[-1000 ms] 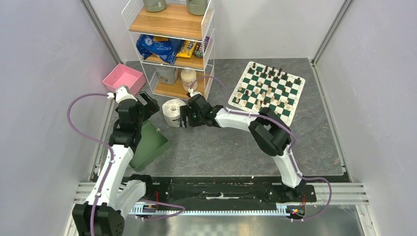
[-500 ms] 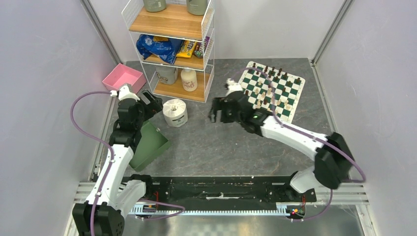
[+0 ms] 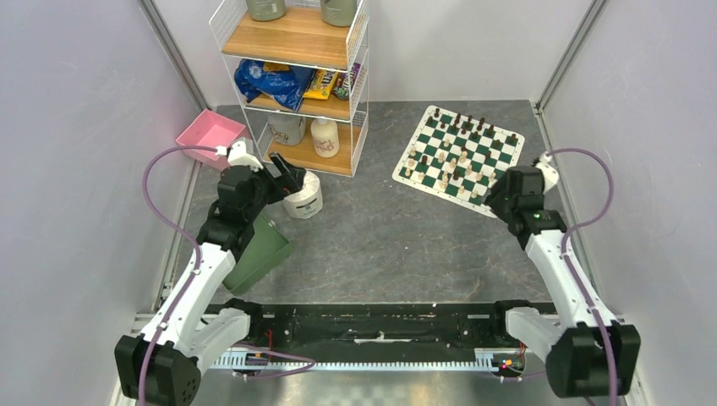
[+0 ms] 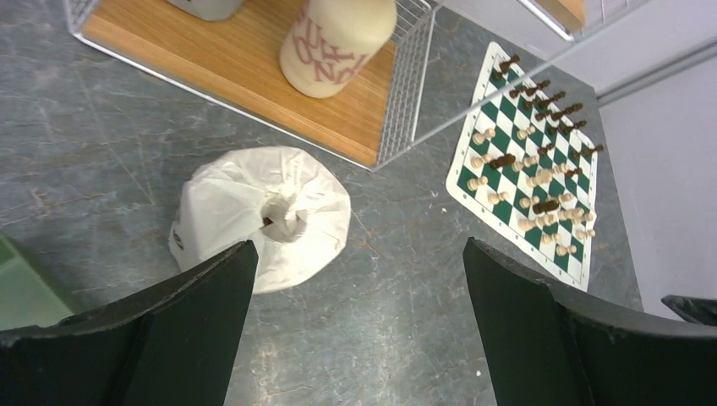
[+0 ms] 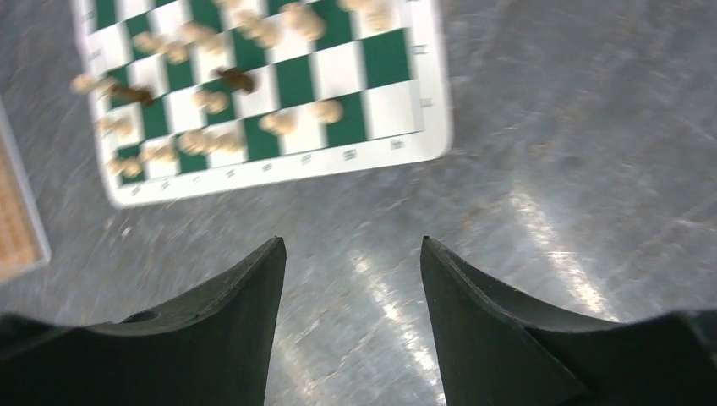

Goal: Set up the chess pieces on the board

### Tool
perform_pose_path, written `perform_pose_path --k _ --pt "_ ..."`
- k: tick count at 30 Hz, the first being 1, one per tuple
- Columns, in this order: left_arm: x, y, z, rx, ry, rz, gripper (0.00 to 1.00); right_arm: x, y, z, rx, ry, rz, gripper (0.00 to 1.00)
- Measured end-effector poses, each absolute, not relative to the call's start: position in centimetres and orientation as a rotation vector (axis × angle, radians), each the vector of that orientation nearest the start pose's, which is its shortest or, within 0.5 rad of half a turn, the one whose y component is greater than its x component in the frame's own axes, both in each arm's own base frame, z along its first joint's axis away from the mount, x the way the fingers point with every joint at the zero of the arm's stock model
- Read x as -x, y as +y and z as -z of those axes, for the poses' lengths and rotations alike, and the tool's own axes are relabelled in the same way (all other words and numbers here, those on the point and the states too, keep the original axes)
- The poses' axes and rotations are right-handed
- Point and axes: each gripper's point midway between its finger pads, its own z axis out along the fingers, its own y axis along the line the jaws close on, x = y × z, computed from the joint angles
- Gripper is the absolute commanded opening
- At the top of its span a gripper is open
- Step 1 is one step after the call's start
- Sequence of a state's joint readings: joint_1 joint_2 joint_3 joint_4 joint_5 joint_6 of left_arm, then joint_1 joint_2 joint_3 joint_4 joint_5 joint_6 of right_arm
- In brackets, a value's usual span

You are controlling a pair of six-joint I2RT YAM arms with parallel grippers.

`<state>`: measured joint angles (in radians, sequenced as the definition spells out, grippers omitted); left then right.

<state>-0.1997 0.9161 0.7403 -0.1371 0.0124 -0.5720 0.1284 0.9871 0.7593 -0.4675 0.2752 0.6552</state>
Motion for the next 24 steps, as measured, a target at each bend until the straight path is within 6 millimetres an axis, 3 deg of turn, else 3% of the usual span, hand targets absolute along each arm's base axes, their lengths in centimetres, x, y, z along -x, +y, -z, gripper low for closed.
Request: perform_pose_path --k 4,7,14,24 --pt "-32.4 -10.4 -22.5 0.315 1.906 0.55 1.0 -29.6 -3.3 -12.1 -0.935 2.167 -0.049 0.62" --pt "-32.6 -10.4 -22.7 0.318 1.897 0.543 1.0 -29.4 -5.0 -9.3 -1.05 2.236 -0.056 0.6" --pt "-32.6 -10.3 -22.7 0.321 1.893 0.537 1.0 -29.5 -5.8 -4.5 -1.172 2.352 -0.095 0.54" --pt "-33.2 -10.4 -22.5 0.319 1.893 0.537 1.0 -31.3 -6.3 -2.9 -1.18 2.363 -0.102 0.52"
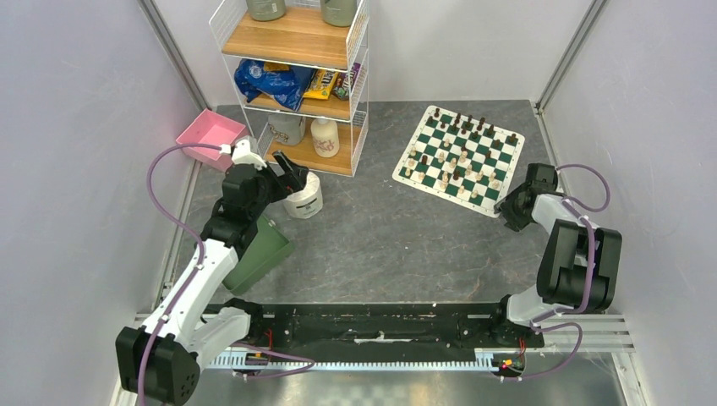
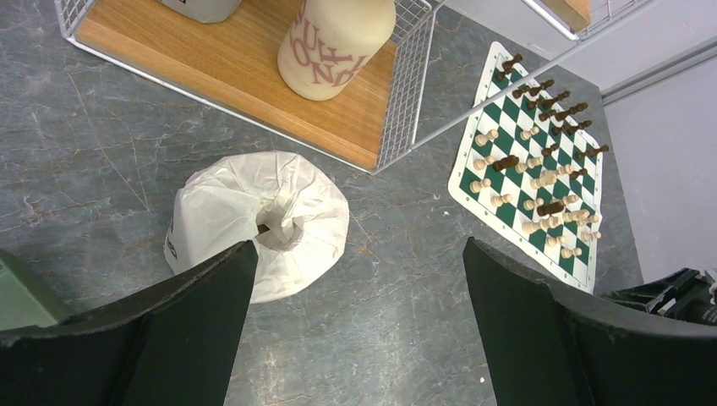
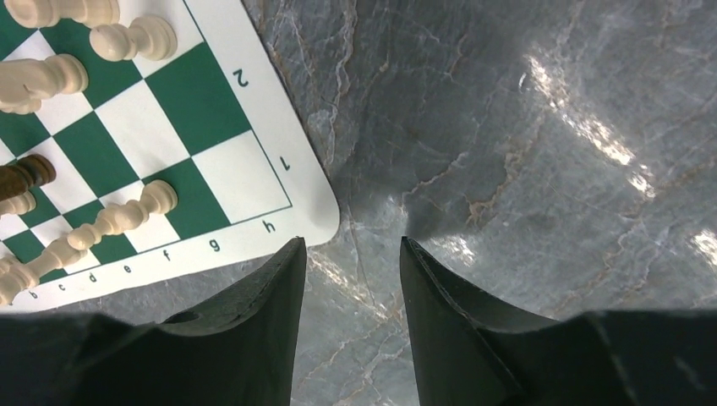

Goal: Set up the chess pieces on the board

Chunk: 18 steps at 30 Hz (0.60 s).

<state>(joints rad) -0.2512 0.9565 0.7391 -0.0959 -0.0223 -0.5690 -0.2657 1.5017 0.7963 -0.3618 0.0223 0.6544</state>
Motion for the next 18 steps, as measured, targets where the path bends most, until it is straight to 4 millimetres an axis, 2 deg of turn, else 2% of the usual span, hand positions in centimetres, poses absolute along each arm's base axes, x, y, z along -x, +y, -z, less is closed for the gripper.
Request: perform_pose_path --k 4,9,18 --pt "-33.2 -10.4 -22.3 0.32 1.898 0.535 1.0 -31.8 -6.4 -2.1 -1.187 2.378 -0.098 0.48" --pt "-33.2 -10.4 -22.0 0.32 1.905 0.532 1.0 -32.9 -6.6 -2.1 -1.18 2.372 -0.11 0.47" --pt "-33.1 -10.3 -21.6 0.314 1.912 0.523 1.0 -33.8 -6.2 -2.0 -1.126 2.398 -0.109 0.41"
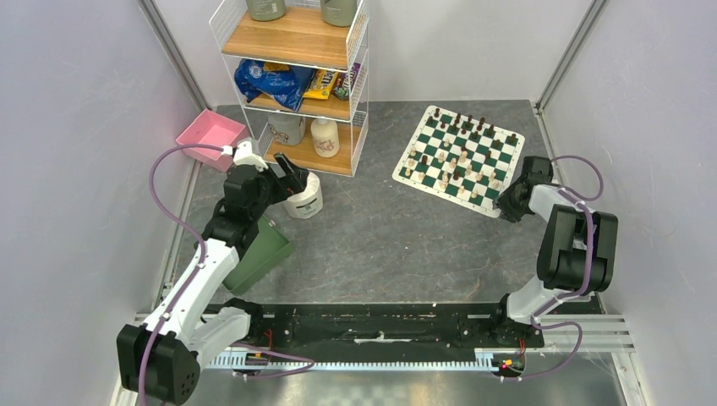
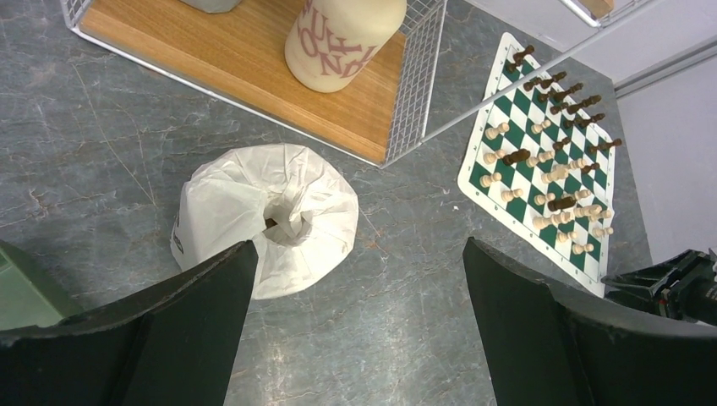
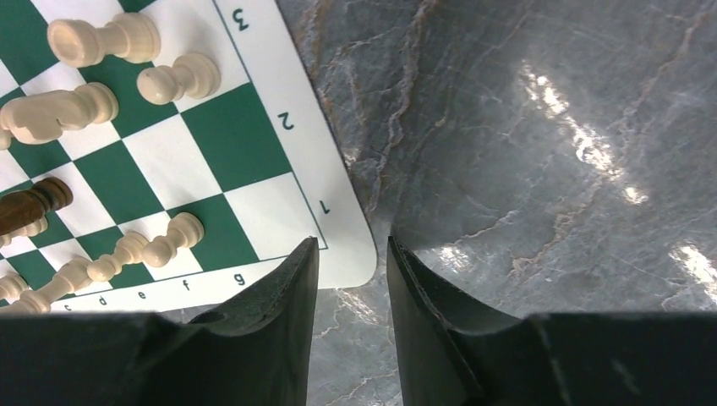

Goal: Set up the chess pieces on the board

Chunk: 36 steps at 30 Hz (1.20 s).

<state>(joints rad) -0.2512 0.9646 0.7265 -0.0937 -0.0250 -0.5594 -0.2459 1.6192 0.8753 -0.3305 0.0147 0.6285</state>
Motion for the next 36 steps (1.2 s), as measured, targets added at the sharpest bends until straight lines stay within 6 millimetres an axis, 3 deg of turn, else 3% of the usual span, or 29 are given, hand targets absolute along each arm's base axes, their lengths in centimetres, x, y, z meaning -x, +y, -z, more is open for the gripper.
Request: perform_pose_path --k 10,16,25,36 --pt "-33.2 -10.3 -21.0 0.307 1.928 0.51 1.0 -34.6 -5.6 -1.8 -1.058 2.432 -0.082 0.3" --pt "-33.2 -10.2 -20.9 0.301 1.93 0.502 1.0 -34.4 -5.7 -1.7 -1.046 2.442 -0.066 0.05" --pt "-33.2 -10.1 -20.9 0.297 1.93 0.494 1.0 -34.2 -5.2 -1.6 -1.033 2.458 -0.063 0.03" --pt "-33.2 -9.9 -20.8 0.293 1.932 0.478 1.0 -32.6 -2.4 -1.6 -0.945 2.51 -0.084 0.02"
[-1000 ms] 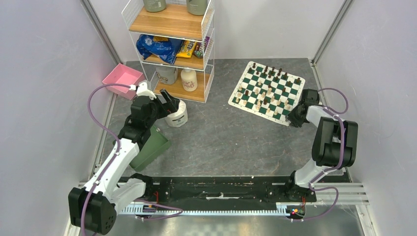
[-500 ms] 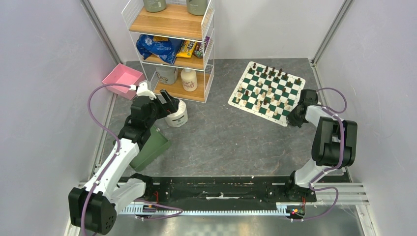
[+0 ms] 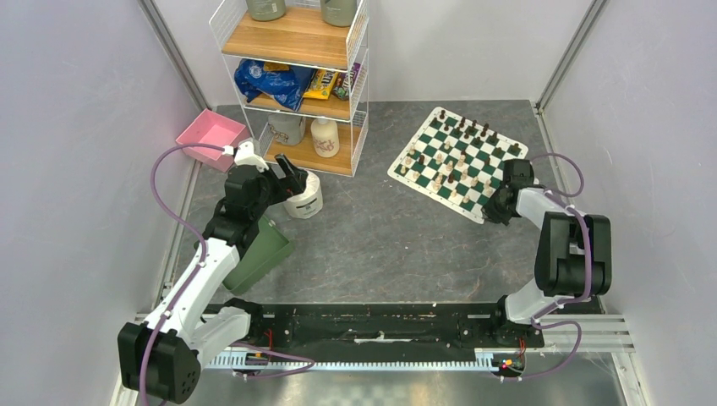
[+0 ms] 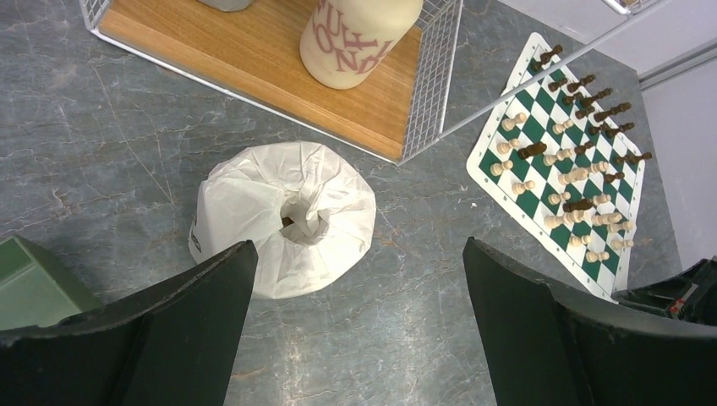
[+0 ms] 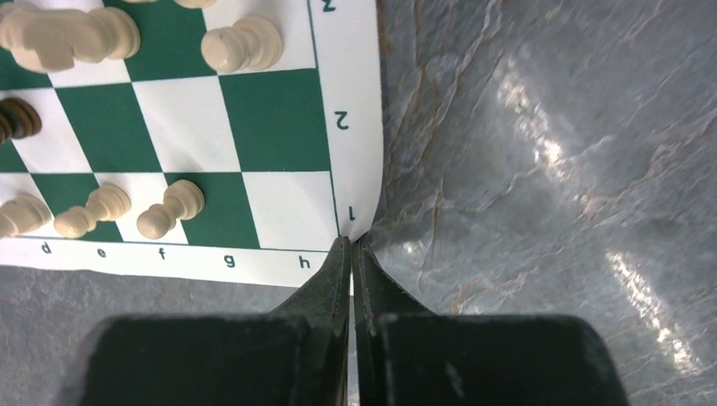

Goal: Set up the chess pieces on the board

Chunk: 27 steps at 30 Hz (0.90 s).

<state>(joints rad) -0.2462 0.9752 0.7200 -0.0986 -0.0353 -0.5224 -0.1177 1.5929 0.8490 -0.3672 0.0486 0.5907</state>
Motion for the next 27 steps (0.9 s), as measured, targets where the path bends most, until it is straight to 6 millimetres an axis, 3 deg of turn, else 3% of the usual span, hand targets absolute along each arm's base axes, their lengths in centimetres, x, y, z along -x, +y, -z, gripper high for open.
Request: perform_pose_path --k 7,13,23,27 --pt "-33.2 -10.0 -20.8 0.278 1.935 0.484 1.0 -30.9 -0.1 -1.6 -0.878 2.537 -0.108 0.02" --pt "-32.9 -11.3 -21.1 0.224 1.934 0.55 1.0 -29.4 0.5 -1.6 -0.873 2.535 -0.12 0.01" --pt "-32.2 -15.4 -20.7 0.096 1.955 0.633 0.98 -26.7 0.9 -2.0 -0.896 2.53 -0.137 0.01" --pt "-31.8 -17.7 -19.6 0.025 1.987 0.66 0.97 -25.5 1.0 -2.3 -0.904 2.53 -0.142 0.01"
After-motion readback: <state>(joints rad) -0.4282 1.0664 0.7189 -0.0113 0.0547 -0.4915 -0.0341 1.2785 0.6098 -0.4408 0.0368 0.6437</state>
